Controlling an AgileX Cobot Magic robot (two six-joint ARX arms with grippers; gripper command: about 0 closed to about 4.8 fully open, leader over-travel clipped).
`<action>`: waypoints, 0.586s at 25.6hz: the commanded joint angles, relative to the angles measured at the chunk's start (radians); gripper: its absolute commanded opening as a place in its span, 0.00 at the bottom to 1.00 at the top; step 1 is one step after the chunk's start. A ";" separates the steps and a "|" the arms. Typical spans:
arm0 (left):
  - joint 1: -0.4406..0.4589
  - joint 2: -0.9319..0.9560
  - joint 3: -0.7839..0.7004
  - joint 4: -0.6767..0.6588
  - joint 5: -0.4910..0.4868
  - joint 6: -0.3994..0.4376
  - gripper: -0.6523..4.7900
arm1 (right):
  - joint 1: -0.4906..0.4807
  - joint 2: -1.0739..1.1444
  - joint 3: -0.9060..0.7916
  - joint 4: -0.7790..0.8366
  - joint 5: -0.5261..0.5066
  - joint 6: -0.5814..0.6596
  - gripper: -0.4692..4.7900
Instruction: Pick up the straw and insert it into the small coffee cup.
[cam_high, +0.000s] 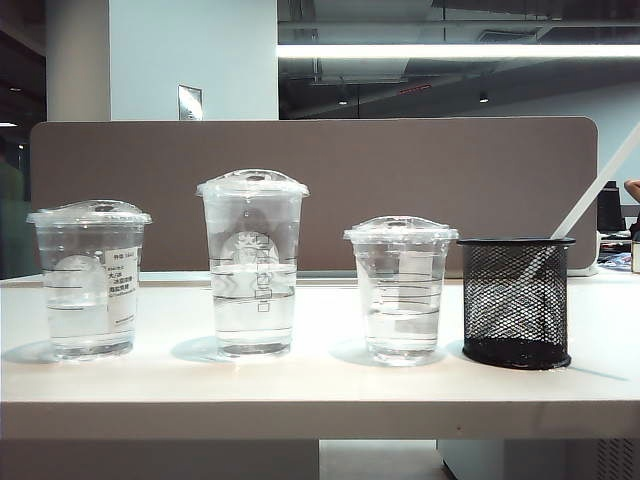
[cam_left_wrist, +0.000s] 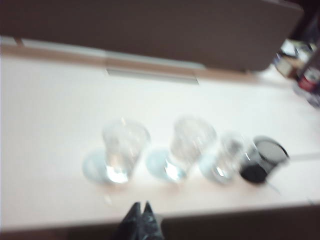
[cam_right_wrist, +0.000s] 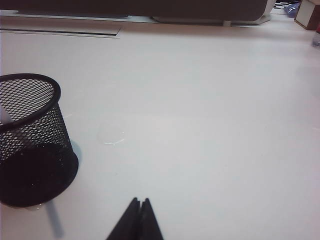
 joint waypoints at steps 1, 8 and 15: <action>0.000 -0.002 0.058 -0.158 0.011 -0.006 0.11 | 0.000 -0.001 -0.006 0.011 0.002 0.001 0.07; 0.000 -0.035 0.064 -0.135 0.011 -0.007 0.11 | 0.000 -0.001 -0.006 0.010 0.002 0.001 0.07; 0.000 -0.035 0.063 -0.153 0.052 0.155 0.11 | 0.000 -0.001 -0.006 0.010 0.002 0.001 0.07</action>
